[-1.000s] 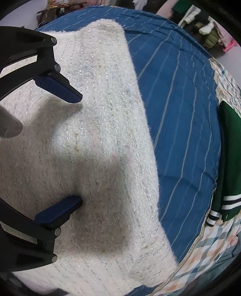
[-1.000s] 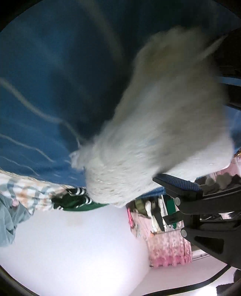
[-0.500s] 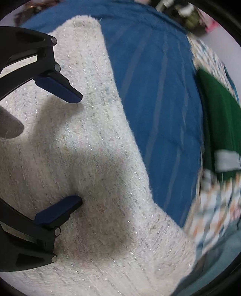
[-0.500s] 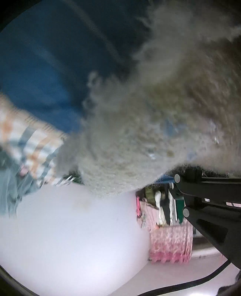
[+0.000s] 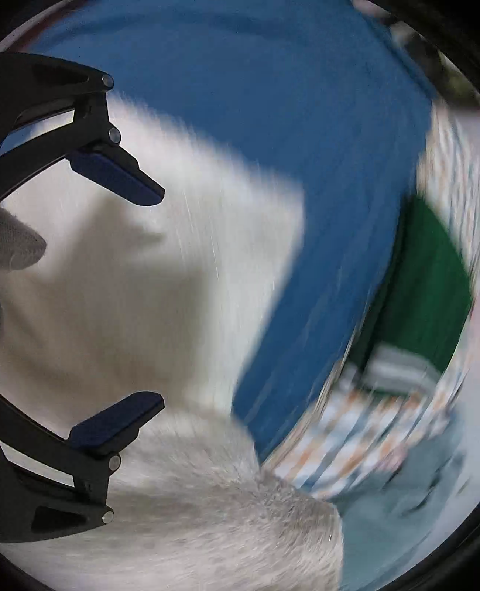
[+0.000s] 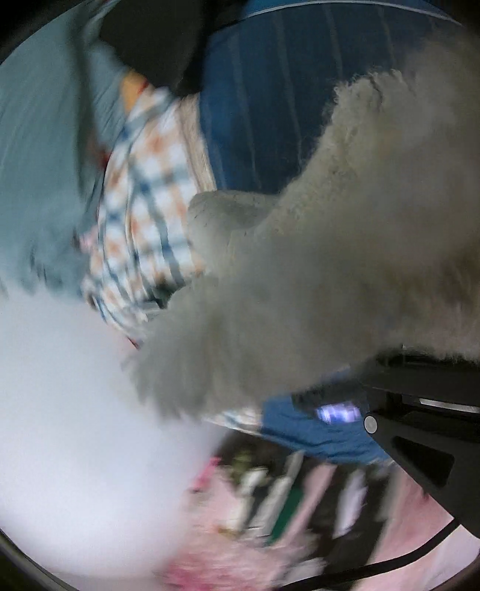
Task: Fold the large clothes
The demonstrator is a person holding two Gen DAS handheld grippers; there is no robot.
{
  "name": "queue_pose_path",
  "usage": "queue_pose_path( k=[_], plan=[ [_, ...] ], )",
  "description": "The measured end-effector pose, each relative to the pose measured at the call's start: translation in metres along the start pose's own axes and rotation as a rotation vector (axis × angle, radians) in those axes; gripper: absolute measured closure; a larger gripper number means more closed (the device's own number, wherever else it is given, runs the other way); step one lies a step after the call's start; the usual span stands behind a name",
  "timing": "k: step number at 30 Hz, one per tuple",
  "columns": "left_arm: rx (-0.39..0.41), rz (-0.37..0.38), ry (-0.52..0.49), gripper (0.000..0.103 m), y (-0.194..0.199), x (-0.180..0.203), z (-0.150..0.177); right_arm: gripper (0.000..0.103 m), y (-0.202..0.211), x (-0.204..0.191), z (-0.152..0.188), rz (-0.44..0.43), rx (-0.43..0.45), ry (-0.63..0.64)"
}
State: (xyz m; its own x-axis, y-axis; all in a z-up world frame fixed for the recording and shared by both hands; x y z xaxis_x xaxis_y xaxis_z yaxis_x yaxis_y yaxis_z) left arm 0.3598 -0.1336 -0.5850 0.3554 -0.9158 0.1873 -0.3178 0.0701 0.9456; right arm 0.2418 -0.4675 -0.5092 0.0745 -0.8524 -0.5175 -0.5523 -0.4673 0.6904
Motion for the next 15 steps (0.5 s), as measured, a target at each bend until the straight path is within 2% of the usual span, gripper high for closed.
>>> queue_pose_path(
  k=[1,4,6,7,9,11,12,13,15],
  plan=[
    [0.022,-0.065,0.046,0.0,0.017,-0.043,0.005,0.081,-0.003,-0.017,0.004,0.007,-0.014,0.049],
    [0.036,-0.197,0.14,0.0,0.045,-0.124,0.033,0.081,-0.037,-0.08,0.027,-0.008,-0.074,0.196],
    [0.032,-0.256,0.213,0.0,0.054,-0.167,0.056,0.081,-0.076,-0.131,0.057,-0.001,-0.129,0.341],
    [0.013,-0.287,0.253,0.0,0.055,-0.19,0.07,0.081,-0.089,-0.144,0.071,0.001,-0.154,0.38],
    [-0.027,-0.303,0.321,0.0,0.054,-0.218,0.095,0.081,-0.135,-0.175,0.119,0.024,-0.239,0.493],
    [-0.036,-0.295,0.396,0.0,0.054,-0.236,0.11,0.077,-0.17,-0.185,0.157,0.049,-0.319,0.546],
    [-0.038,-0.278,0.433,0.0,0.056,-0.242,0.117,0.069,-0.187,-0.188,0.179,0.061,-0.38,0.569],
    [-0.031,-0.256,0.465,0.0,0.059,-0.245,0.119,0.066,-0.193,-0.191,0.192,0.059,-0.417,0.575],
    [-0.003,-0.209,0.518,0.0,0.071,-0.247,0.122,0.043,-0.198,-0.199,0.209,0.001,-0.494,0.571]
  ],
)
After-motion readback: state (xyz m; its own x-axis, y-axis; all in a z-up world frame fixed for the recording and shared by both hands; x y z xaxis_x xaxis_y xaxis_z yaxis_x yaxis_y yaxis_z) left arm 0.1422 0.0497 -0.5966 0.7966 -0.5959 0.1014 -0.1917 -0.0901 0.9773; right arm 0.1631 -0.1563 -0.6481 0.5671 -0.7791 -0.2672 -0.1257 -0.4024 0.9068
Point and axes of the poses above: each gripper's, at about its wrist camera, not at the fingertips, and y roughly against the way its jaws point, x to its right, z to its underside, the point moved 10 cm from there along -y, roughly the way its jaws point, and after that the axes turned 5 degrees about y, right-handed, at the moved point
